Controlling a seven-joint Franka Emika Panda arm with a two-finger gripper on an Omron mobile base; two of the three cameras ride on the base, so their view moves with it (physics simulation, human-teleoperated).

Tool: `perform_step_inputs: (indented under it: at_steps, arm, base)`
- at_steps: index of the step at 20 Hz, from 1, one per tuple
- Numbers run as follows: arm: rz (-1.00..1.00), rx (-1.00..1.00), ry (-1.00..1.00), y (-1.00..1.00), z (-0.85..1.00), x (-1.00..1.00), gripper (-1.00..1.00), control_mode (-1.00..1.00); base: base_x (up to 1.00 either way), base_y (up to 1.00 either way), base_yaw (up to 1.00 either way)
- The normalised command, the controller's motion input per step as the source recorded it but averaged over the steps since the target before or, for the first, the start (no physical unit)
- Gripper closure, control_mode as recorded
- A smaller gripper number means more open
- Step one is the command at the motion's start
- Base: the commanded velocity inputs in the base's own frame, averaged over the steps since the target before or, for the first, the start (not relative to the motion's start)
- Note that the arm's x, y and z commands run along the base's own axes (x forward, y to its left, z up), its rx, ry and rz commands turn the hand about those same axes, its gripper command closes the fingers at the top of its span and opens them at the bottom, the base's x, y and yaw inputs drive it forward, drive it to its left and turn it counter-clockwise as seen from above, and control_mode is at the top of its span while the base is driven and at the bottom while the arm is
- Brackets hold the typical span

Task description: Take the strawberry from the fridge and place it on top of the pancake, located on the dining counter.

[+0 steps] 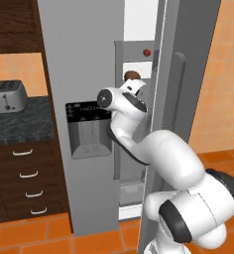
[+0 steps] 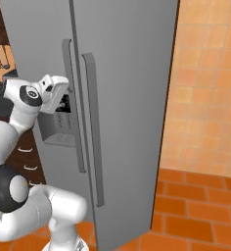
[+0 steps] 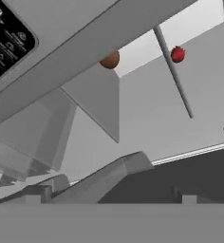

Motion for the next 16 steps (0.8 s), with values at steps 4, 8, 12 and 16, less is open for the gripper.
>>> perform_step_inputs:
  at_steps: [4, 8, 12, 16]
  arm:
    - [-0.05, -0.11, 0.00, -0.51, -0.04, 0.56, -1.00, -1.00]
    - [0.00, -0.04, 0.00, -0.72, 0.00, 0.24, -1.00, -1.00]
    - [0.00, -0.04, 0.00, -0.64, 0.00, 0.17, -1.00, -1.00]
    - [0.00, -0.03, -0.05, -0.69, 0.14, -0.21, -1.00, -1.00]
  base:
    - [0.00, 0.00, 0.00]
    - [0.00, 0.00, 0.00]
    - [0.00, 0.00, 0.00]
    - [0.00, 0.00, 0.00]
